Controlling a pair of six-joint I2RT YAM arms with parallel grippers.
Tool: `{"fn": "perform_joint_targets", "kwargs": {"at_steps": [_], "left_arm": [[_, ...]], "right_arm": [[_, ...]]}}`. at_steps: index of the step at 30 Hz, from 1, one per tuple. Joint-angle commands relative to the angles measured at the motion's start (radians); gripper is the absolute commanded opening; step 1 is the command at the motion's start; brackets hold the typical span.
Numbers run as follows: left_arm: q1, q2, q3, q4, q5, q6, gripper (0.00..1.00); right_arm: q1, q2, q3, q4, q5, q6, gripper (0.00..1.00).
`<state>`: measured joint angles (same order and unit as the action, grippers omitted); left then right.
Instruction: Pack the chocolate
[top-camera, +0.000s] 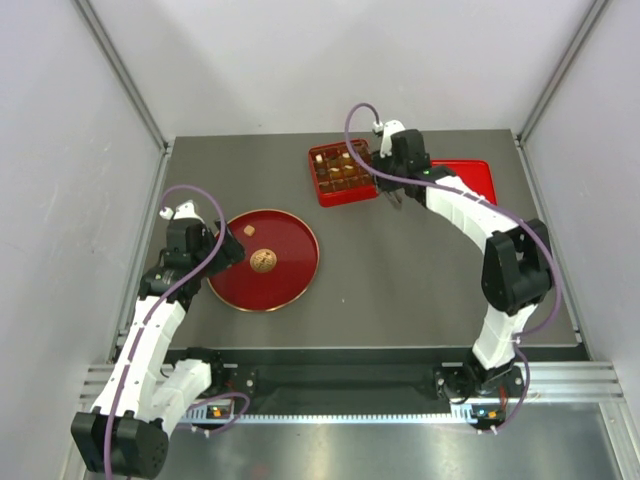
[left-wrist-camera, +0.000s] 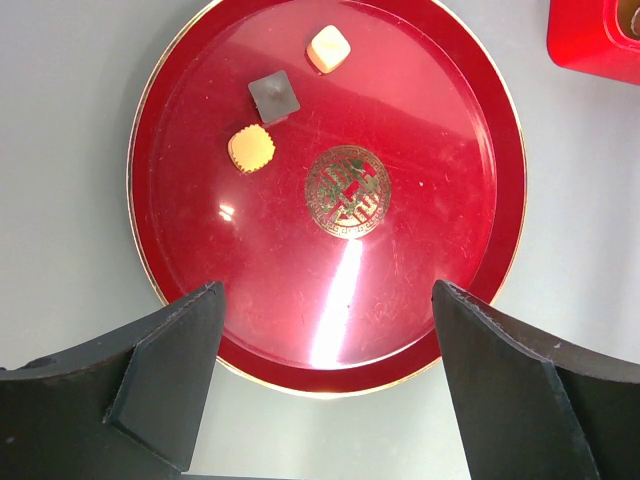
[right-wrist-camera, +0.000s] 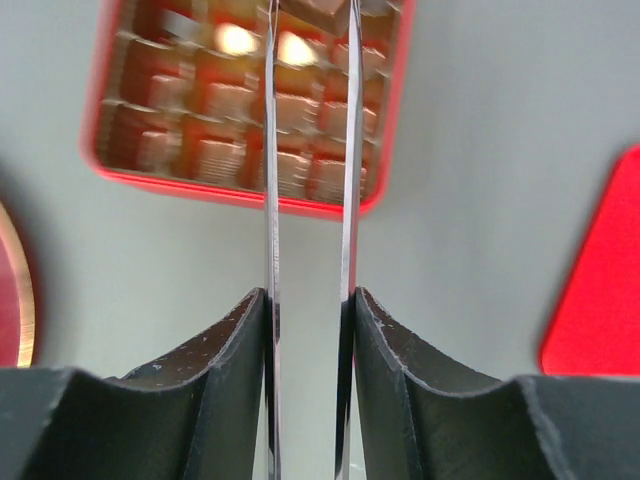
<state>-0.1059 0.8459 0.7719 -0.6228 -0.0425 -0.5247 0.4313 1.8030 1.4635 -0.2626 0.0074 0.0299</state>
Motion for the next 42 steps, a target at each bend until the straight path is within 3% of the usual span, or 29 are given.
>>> {"fn": "perform_joint_targets", "kwargs": {"at_steps": [1, 18, 32, 37, 42], "left_arm": [[-0.003, -0.016, 0.012, 0.011, 0.001, 0.002, 0.89], [-0.003, -0.011, 0.012, 0.009, 0.001, 0.000, 0.89], [-0.003, -0.013, 0.012, 0.012, 0.003, 0.002, 0.89], [-0.003, -0.019, 0.013, 0.011, 0.004, 0.003, 0.89], [-0.005, -0.022, 0.013, 0.011, 0.001, 0.000, 0.89]], "right_arm": [[-0.034, 0.038, 0.069, -0.013, 0.031, 0.010, 0.36], [-0.078, 0.170, 0.169, -0.010, -0.003, 0.001, 0.41], [-0.074, 0.101, 0.224, -0.027, -0.043, -0.002, 0.47], [0.003, 0.006, 0.158, -0.023, -0.052, -0.022, 0.46], [0.174, -0.074, 0.022, 0.025, -0.053, -0.076, 0.46]]}}
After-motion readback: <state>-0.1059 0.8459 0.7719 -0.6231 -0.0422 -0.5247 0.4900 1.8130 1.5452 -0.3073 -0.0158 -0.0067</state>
